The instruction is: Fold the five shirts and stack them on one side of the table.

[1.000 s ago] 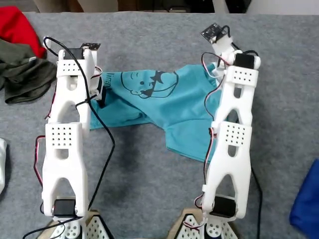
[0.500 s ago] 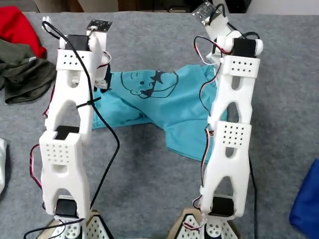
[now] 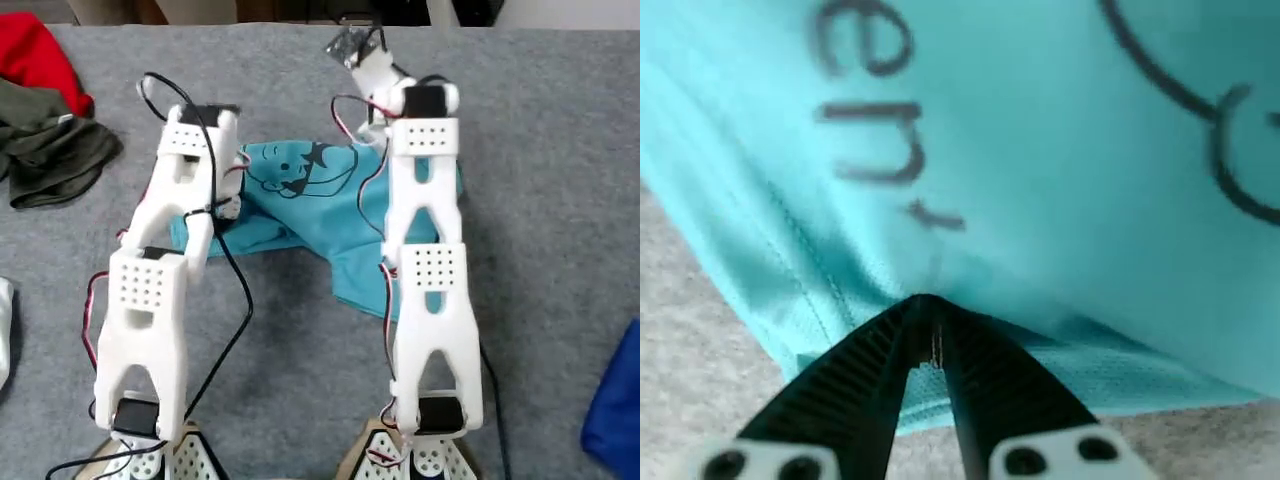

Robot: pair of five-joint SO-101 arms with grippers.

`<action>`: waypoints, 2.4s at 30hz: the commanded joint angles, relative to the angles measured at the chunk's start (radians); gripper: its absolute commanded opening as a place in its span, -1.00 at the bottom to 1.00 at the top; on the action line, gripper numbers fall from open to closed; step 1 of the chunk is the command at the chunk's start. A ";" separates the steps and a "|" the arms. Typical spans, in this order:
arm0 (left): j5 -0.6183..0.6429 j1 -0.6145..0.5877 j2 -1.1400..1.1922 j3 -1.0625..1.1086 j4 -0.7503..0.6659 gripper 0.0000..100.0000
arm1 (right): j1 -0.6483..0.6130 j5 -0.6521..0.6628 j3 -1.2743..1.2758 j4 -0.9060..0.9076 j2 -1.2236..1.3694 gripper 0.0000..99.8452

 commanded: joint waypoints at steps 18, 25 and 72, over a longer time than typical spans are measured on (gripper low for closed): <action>-0.183 -0.140 0.068 -0.049 0.077 -0.96 | 0.136 0.092 -0.051 -0.284 0.128 -0.99; -0.267 -0.118 -0.105 0.063 0.077 -0.96 | 0.101 0.092 -0.053 -0.307 0.096 -0.99; -0.124 -0.101 0.251 -0.594 -0.152 -0.96 | 0.183 -0.021 1.231 -0.190 -0.618 -0.99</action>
